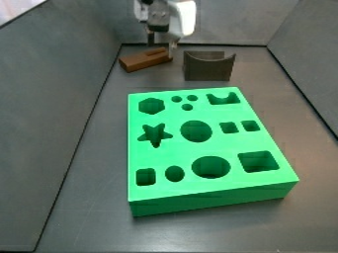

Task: Pick up the square-circle object. Move up. Place the square-circle object on the fixture. Regrasp the square-circle object. Rotate the square-circle object. Move to above the board. Insert the square-circle object.
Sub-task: Pick up the square-circle object.

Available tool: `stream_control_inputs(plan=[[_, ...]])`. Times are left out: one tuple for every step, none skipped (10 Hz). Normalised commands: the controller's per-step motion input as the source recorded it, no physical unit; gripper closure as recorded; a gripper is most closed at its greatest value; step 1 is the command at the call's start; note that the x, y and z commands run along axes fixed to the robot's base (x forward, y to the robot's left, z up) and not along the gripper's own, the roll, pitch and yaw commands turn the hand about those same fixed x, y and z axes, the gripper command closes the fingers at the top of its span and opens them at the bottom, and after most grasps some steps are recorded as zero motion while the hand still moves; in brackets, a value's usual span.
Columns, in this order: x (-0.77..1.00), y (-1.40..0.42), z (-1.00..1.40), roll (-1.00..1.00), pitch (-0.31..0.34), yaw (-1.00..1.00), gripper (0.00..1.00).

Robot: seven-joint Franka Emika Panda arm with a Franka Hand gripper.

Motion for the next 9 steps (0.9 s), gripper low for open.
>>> stream_control_inputs(plan=[[0.0,0.27,-0.45,-0.14,-0.119,-0.59,0.0],[-0.03,0.36,-0.06,-0.14,0.0,-0.48,0.0],[0.13,0.29,0.0,-0.15,0.0,-0.44,0.0],[0.27,0.12,-0.01,-0.12,0.0,-0.41,0.0],[0.2,0.11,0.0,-0.11,0.0,-0.43,0.0],[0.22,0.03,-0.03,-0.09,-0.119,-0.47,0.0],[0.11,0.07,-0.23,-0.15,-0.279,-0.48,0.0],[0.01,0.07,-0.19,-0.15,-0.344,-0.4,0.0],[-0.13,-0.02,-0.23,-0.09,-0.493,-0.21,0.0]])
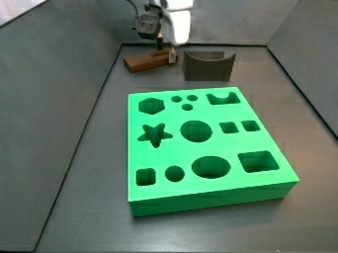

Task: Pick up the square-circle object. Move up. Place the square-circle object on the fixture. Regrasp the square-circle object. Rotate the square-circle object. Move to above the board. Insert the square-circle object.
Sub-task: Pick up the square-circle object.

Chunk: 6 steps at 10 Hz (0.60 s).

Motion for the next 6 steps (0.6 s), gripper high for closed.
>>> stream_control_inputs(plan=[[-0.16,0.0,-0.29,-0.05,-0.471,-0.11,0.0],[-0.17,-0.05,0.0,-0.01,-0.307,-0.06,0.0],[-0.22,-0.12,0.0,0.0,-0.286,-0.01,0.0],[-0.15,-0.07,-0.02,0.0,-0.213,0.0,0.0],[0.0,0.0,0.0,0.0,-0.044,0.0,0.0],[0.0,0.0,0.0,0.0,0.0,0.0,0.0]])
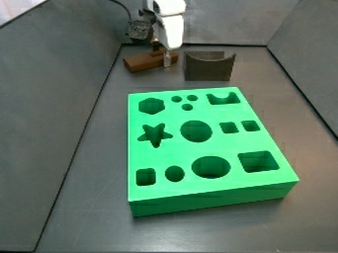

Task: Pick up the square-circle object. Move up. Place the square-circle object on the fixture. Regrasp the square-circle object. Rotate the square-circle object. Move to above the board. Insert the square-circle object.
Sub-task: Pick up the square-circle object.

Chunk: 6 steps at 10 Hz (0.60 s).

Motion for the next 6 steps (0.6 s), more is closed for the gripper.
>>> stream_control_inputs(plan=[[0.0,0.0,0.0,0.0,0.0,0.0,1.0],[0.0,0.0,0.0,0.0,0.0,0.0,1.0],[0.0,0.0,0.0,0.0,0.0,0.0,1.0],[0.0,0.0,0.0,0.0,0.0,0.0,1.0],[0.0,0.0,0.0,0.0,0.0,0.0,1.0],[0.0,0.0,0.0,0.0,0.0,0.0,1.0]])
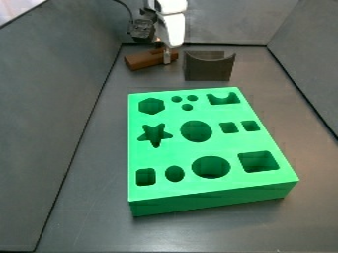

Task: Pick up the square-circle object. Move up. Place the square-circle object on the fixture. Regrasp the square-circle object. Rotate the square-circle object. Move to above the board. Insert the square-circle object.
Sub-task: Pick up the square-circle object, then move up, then place the square-circle object on the fixture.

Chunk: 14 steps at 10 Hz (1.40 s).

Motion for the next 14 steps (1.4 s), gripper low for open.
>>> stream_control_inputs(plan=[[0.0,0.0,0.0,0.0,0.0,0.0,1.0],[0.0,0.0,0.0,0.0,0.0,0.0,1.0],[0.0,0.0,0.0,0.0,0.0,0.0,1.0],[0.0,0.0,0.0,0.0,0.0,0.0,1.0],[0.0,0.0,0.0,0.0,0.0,0.0,1.0],[0.0,0.0,0.83,0.0,0.0,0.0,1.0],[-0.02,-0.01,0.75,0.0,-0.004,-0.01,1.0],[-0.03,-0.01,0.63,0.0,-0.006,-0.01,1.0],[-0.03,-0.01,0.43,0.0,-0.003,-0.01,1.0],[-0.03,0.0,0.28,0.0,0.01,-0.01,1.0],[0.0,0.0,1.0,0.0,0.0,0.0,1.0],[0.0,0.0,1.0,-0.01,0.017,0.0,1.0],[-0.01,0.0,1.0,-0.01,0.03,0.0,1.0],[-0.01,0.0,1.0,-0.01,0.035,0.0,1.0]])
